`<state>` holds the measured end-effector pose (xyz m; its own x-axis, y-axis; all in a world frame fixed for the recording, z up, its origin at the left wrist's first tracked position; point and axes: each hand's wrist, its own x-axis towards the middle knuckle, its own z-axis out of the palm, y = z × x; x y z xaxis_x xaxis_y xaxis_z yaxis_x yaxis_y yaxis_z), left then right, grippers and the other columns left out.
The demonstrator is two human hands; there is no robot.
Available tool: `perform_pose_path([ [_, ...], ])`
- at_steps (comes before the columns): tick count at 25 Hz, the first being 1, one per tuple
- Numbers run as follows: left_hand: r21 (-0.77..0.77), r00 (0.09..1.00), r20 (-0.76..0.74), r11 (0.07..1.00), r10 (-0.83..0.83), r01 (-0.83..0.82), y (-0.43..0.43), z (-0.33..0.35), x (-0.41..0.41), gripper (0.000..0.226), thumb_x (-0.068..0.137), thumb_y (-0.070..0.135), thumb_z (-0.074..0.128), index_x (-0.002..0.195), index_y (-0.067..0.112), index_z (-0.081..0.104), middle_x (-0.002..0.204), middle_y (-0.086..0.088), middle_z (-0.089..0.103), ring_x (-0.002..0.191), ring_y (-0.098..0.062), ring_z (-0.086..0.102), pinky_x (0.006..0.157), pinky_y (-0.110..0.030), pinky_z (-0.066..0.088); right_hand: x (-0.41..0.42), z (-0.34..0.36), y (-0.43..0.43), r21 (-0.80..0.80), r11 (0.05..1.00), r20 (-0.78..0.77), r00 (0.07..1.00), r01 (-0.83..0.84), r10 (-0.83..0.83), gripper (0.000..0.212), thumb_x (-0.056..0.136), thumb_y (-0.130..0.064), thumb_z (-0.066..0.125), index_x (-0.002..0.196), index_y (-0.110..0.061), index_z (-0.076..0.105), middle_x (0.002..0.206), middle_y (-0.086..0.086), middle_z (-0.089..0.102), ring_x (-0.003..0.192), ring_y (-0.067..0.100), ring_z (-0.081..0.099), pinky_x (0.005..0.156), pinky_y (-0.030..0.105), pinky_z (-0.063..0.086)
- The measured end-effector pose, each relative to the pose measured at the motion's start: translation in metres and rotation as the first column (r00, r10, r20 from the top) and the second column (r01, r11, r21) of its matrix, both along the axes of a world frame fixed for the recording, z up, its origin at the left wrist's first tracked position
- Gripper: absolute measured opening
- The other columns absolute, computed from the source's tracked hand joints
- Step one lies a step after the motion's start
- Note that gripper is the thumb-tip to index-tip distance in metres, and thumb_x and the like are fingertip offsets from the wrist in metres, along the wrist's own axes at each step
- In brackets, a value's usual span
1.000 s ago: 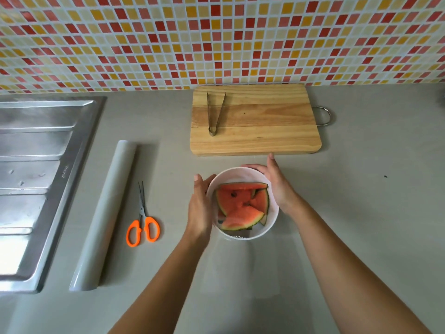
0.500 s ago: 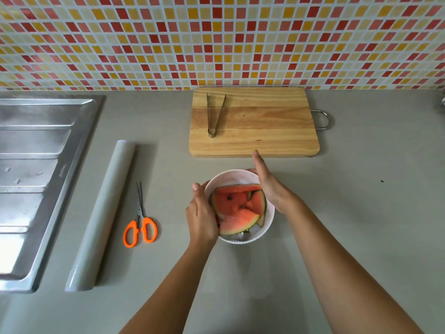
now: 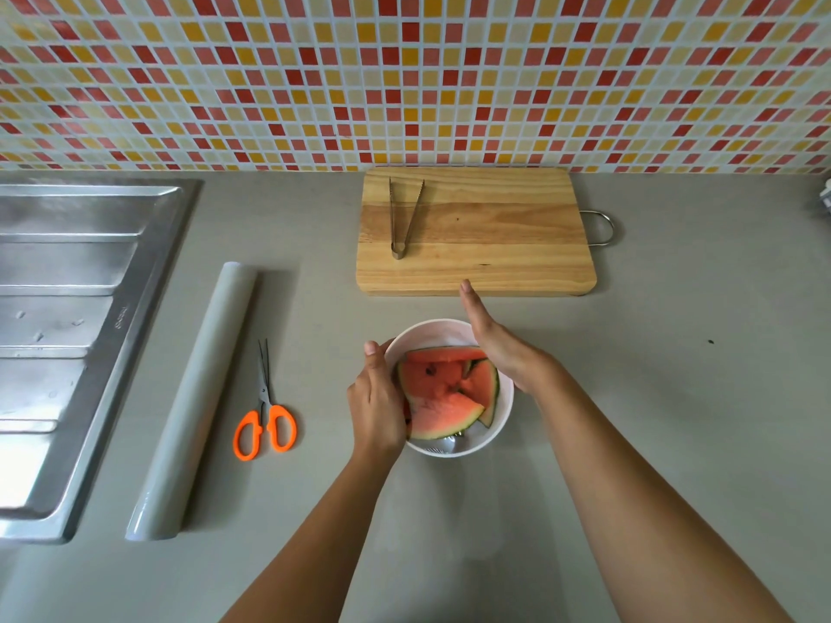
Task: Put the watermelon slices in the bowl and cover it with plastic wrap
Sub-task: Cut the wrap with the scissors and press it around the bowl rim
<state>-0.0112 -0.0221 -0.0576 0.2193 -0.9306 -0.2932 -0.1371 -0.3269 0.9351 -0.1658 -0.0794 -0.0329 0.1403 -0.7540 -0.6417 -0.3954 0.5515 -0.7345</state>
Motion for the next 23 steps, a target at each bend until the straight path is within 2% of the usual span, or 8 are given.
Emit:
perform_pose_path([
  [3,0.009,1.0,0.001,1.0,-0.023,0.023,-0.003,-0.003,0.001,0.06,0.1,0.049,0.012,0.103,0.034,0.07,0.089,0.019,0.068,0.084,0.019,0.057,0.065,0.002,0.037,0.003,0.004,0.003,0.003,1.0,-0.133,0.991,-0.001,0.001,0.133,0.041,-0.099,0.002,0.142,-0.017,0.028,0.15,0.012,0.028,0.135,0.028,0.032,0.109,0.042,0.023],
  [5,0.006,0.999,0.018,0.999,-0.05,0.05,-0.005,-0.005,0.002,0.061,0.099,0.05,0.011,0.105,0.033,0.07,0.089,0.016,0.069,0.085,0.017,0.058,0.066,0.001,0.038,0.003,0.004,0.008,-0.038,0.999,-0.223,0.975,0.007,-0.016,0.123,0.045,-0.098,-0.002,0.109,-0.018,0.066,0.111,0.01,0.067,0.102,0.028,0.061,0.088,0.04,0.041],
  [7,0.009,0.995,0.048,0.996,-0.092,0.092,-0.008,-0.004,0.002,0.061,0.099,0.051,0.011,0.106,0.035,0.069,0.092,0.013,0.07,0.089,0.01,0.059,0.068,-0.001,0.039,0.003,0.002,0.012,-0.095,0.994,-0.29,0.954,0.052,-0.077,0.098,0.048,-0.097,-0.004,0.064,-0.017,0.051,0.061,0.004,0.053,0.06,0.021,0.051,0.06,0.035,0.035],
  [9,0.004,0.988,0.086,0.991,-0.131,0.132,-0.01,-0.002,0.003,0.058,0.099,0.05,0.011,0.107,0.039,0.068,0.093,0.01,0.07,0.088,0.003,0.059,0.068,0.0,0.037,0.001,-0.005,0.016,-0.163,0.984,-0.325,0.938,0.071,-0.121,0.089,0.052,-0.095,-0.002,0.061,-0.017,0.038,0.056,0.001,0.041,0.053,0.018,0.044,0.053,0.031,0.03],
  [12,-0.002,0.975,0.13,0.984,-0.179,0.181,-0.012,0.001,0.006,0.056,0.1,0.047,0.011,0.106,0.042,0.067,0.086,0.011,0.066,0.082,0.001,0.057,0.066,0.001,0.035,-0.006,-0.015,0.016,-0.218,0.961,-0.173,0.962,0.172,-0.211,0.092,0.073,-0.082,0.005,0.092,-0.008,0.057,0.086,0.004,0.058,0.085,0.021,0.058,0.075,0.033,0.042],
  [16,-0.005,0.971,0.135,0.98,-0.198,0.2,-0.012,0.003,0.007,0.055,0.101,0.045,0.012,0.106,0.042,0.066,0.083,0.018,0.063,0.081,0.005,0.056,0.063,0.003,0.034,-0.007,-0.011,0.011,-0.135,0.952,0.252,0.939,0.274,-0.235,0.067,0.096,-0.049,0.006,0.126,-0.011,0.052,0.135,0.008,0.052,0.123,0.014,0.047,0.109,0.031,0.028],
  [20,-0.006,0.973,0.118,0.98,-0.197,0.199,-0.011,0.003,0.007,0.054,0.1,0.046,0.013,0.105,0.042,0.067,0.084,0.017,0.064,0.083,0.009,0.056,0.063,0.003,0.034,-0.006,-0.012,0.007,0.002,0.978,0.238,0.95,0.209,-0.203,0.054,0.095,-0.052,0.02,0.108,-0.021,0.063,0.122,0.006,0.061,0.106,0.012,0.058,0.096,0.028,0.039],
  [23,-0.013,0.977,0.117,0.984,-0.176,0.179,-0.011,0.003,0.008,0.05,0.101,0.043,0.015,0.097,0.047,0.064,0.083,0.021,0.063,0.08,0.015,0.055,0.065,0.003,0.034,-0.003,-0.011,0.003,0.052,0.978,0.147,0.967,0.201,-0.206,0.064,0.088,-0.063,0.026,0.137,-0.025,0.041,0.144,0.004,0.042,0.131,0.017,0.039,0.113,0.038,0.022],
])
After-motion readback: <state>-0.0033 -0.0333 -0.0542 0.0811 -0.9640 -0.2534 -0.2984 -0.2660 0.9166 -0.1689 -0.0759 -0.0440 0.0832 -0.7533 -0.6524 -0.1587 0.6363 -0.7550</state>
